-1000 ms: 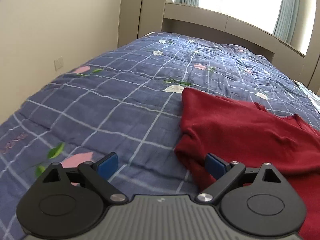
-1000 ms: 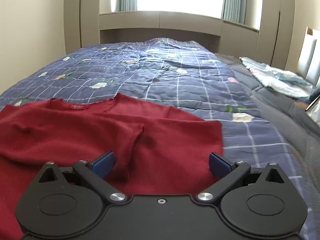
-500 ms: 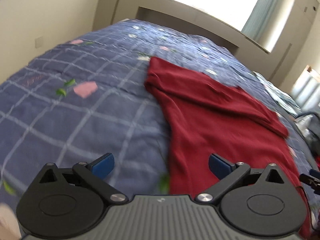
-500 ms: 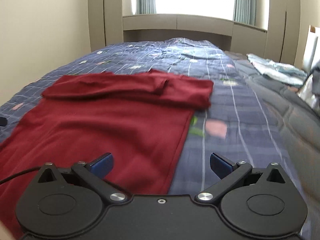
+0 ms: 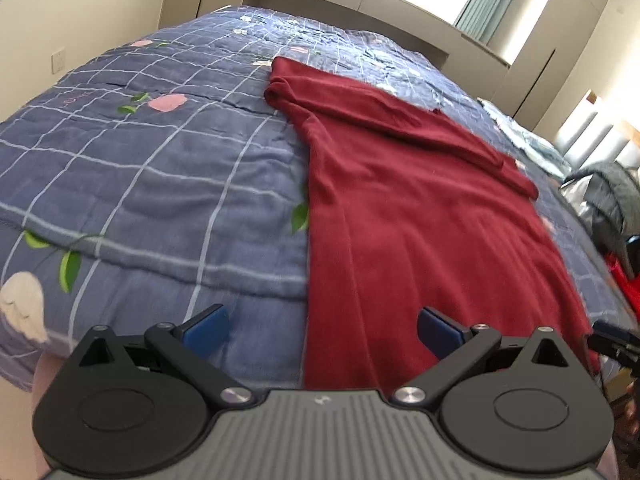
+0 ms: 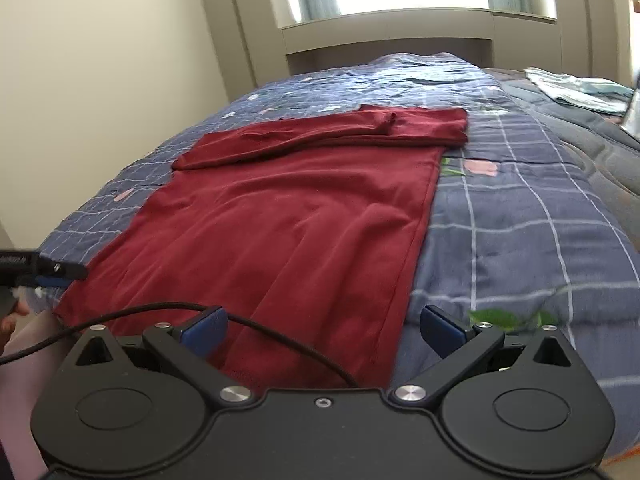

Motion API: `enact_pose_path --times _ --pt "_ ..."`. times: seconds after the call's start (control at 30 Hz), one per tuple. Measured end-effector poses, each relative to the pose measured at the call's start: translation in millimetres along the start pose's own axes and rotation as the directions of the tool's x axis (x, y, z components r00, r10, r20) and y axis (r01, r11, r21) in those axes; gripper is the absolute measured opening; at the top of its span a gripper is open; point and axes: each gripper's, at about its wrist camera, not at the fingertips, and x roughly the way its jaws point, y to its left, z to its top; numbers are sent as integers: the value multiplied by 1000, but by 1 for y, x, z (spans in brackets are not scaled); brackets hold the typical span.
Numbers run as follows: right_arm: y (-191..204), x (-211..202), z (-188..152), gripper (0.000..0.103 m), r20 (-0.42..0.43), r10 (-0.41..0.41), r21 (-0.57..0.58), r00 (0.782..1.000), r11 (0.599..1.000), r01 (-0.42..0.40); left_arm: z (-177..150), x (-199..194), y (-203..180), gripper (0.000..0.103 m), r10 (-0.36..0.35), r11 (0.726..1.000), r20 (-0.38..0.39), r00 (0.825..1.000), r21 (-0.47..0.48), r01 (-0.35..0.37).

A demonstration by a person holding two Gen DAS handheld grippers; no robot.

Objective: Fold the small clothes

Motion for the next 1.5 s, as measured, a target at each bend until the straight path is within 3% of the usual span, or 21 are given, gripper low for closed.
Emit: enact_pose_path --times 0.13,0.23,0.33,0.4,0.53,0.7,0.9,0.93,0.97,1.0,1.07,1.13,1.23,1.5 --pt "-11 -13 -6 102 31 -4 127 999 992 0 -6 -5 -2 102 8 1000 -4 1000 1 -8" --pt "-20 -32 -9 102 55 -122 141 991 984 113 -9 -8 -3 102 18 1000 -5 1000 7 -18" --pt "-25 -51 -15 102 64 -301 88 951 951 295 -11 -8 -3 102 25 1000 -1 1000 12 -25" --pt "-30 -60 -20 102 64 -376 65 924 926 372 -12 -8 -5 102 32 999 0 1000 18 -32" --pt "-32 -67 -23 100 76 -335 62 939 942 331 -13 -9 -8 102 53 998 8 999 17 -53" --pt "-11 -42 -20 80 55 -224 27 973 974 223 -14 -13 -13 101 64 998 14 998 8 -64" --pt "5 -18 -22 42 -7 -174 21 985 984 174 -17 -16 -17 75 32 999 -19 999 17 -32" --pt "5 -18 -21 34 -7 -170 17 985 985 170 -18 -17 -18 66 32 999 -23 999 20 -31" --pt "4 -19 -20 17 -9 -167 15 986 986 167 -18 -16 -18 43 24 999 -33 999 25 -23" --pt "3 -21 -19 5 -9 -173 13 985 985 173 -18 -15 -18 33 23 999 -49 999 30 -21" --pt "-1 -27 -17 4 -3 -183 3 983 983 183 -16 -15 -20 13 63 997 -57 996 51 -60" --pt "-5 -34 -15 4 12 -219 -22 976 975 219 -13 -20 -20 6 52 998 -51 997 43 -50" --pt "-15 -47 -12 3 28 -256 -24 966 966 257 -11 -29 -24 5 65 997 -33 997 51 -63" --pt "-27 -41 -21 3 4 -242 21 970 970 242 -16 -31 -27 5 86 996 -49 995 40 -84"
